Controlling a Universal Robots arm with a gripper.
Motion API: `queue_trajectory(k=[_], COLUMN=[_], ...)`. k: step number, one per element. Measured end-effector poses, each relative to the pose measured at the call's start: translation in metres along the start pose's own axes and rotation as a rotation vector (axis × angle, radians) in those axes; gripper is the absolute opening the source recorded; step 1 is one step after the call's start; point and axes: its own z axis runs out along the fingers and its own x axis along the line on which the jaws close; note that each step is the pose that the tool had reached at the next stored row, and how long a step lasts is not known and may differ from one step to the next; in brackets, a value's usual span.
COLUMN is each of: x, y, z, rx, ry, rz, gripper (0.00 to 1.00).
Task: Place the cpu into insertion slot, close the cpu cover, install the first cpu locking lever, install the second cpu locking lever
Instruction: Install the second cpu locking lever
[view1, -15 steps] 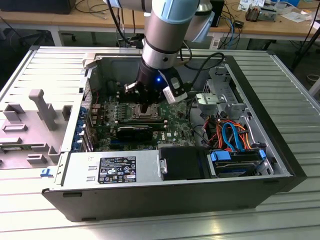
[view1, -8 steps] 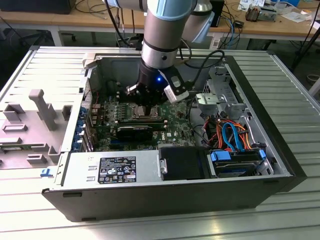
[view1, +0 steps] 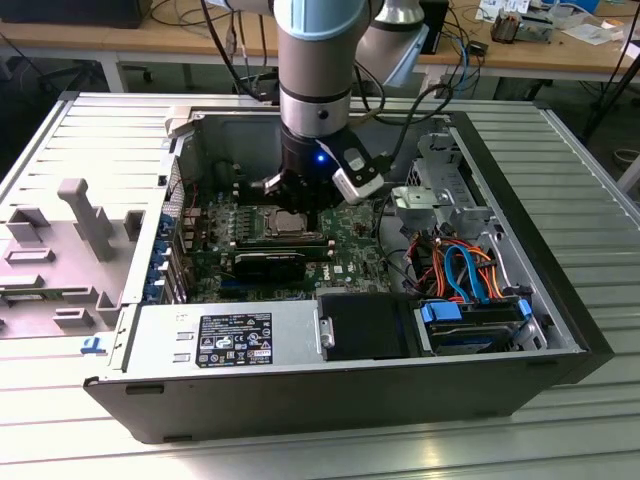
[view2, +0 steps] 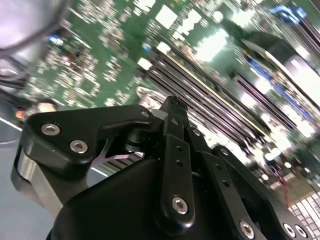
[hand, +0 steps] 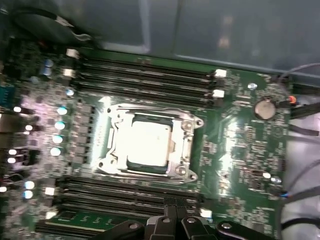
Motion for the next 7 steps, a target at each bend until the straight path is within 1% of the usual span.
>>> queue_trajectory(k=[1, 7], x=[0.0, 0.0], y=[0.0, 0.0], z=[0.0001, -0.0001], rx=[0.0009, 0.0014], ry=[-0.0081, -0.0089], rz=[0.0, 0.0], gripper=[0.11, 0.11])
